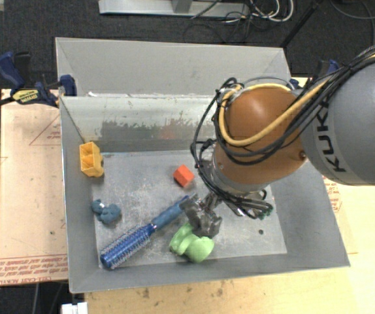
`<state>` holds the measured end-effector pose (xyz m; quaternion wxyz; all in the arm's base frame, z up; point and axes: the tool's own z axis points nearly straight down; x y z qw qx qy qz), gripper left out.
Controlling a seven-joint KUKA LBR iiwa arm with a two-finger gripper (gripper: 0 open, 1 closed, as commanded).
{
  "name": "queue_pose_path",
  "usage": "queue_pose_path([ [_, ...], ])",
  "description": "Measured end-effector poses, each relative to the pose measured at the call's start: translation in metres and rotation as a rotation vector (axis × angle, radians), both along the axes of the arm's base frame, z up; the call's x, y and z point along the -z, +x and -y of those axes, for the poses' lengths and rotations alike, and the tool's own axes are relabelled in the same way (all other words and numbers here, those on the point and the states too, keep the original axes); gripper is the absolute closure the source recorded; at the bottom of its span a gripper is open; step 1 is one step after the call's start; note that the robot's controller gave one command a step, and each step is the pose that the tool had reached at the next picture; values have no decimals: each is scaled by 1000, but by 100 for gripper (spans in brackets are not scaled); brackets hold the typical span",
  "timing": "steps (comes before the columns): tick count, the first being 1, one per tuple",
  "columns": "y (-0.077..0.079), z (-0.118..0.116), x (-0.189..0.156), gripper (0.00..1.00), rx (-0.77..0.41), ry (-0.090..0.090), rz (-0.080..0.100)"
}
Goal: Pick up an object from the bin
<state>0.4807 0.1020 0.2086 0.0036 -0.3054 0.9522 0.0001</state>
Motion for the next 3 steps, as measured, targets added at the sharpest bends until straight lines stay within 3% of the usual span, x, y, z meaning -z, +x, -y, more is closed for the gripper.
queue_pose_path([
  [1, 28, -20, 10, 100, -347, -1, -3],
  [2, 5, -48, 43, 100, -196, -1, -9],
  [3, 6, -47, 42, 0, -193, -1, -7],
])
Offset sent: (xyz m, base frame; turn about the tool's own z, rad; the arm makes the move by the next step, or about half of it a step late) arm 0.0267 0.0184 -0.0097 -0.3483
